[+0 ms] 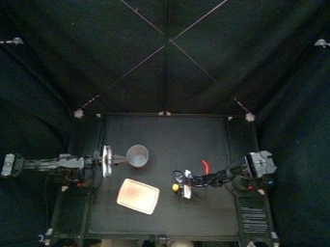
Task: Pick the yellow can then place it in the grey bowl
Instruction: Pick the yellow can
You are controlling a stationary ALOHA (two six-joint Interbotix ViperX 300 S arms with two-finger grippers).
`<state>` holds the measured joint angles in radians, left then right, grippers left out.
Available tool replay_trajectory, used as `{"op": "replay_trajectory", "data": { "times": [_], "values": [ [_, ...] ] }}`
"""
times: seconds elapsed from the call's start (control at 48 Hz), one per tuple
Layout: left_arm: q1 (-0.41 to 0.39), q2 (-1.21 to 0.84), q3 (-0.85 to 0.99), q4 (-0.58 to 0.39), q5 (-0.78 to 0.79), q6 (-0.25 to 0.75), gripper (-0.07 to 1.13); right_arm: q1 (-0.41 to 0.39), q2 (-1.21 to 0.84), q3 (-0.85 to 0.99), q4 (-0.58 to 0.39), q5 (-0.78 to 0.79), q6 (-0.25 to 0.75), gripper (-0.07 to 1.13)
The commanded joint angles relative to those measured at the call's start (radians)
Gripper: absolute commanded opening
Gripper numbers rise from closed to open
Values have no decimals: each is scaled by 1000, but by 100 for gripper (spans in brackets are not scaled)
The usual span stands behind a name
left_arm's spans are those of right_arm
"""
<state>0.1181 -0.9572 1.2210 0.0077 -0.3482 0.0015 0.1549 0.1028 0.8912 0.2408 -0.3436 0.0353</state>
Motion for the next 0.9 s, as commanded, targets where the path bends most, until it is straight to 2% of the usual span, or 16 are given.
{"op": "replay_trajectory", "data": {
  "times": [0.021,0.562,0.625,0.812,0.896],
  "values": [
    [3,5,-12,2,-9,0,-3,-2,-18,-3,12,2,2,103],
    [3,5,-11,0,-9,0,-3,3,9,-14,44,18,5,101],
    [3,5,-11,0,-9,-2,-3,5,9,-18,48,28,3,96],
    [2,5,-11,0,-9,-2,-3,6,9,-28,48,64,2,67],
    [3,5,-11,0,-9,0,-3,6,9,-29,48,67,2,60]
  ]
}}
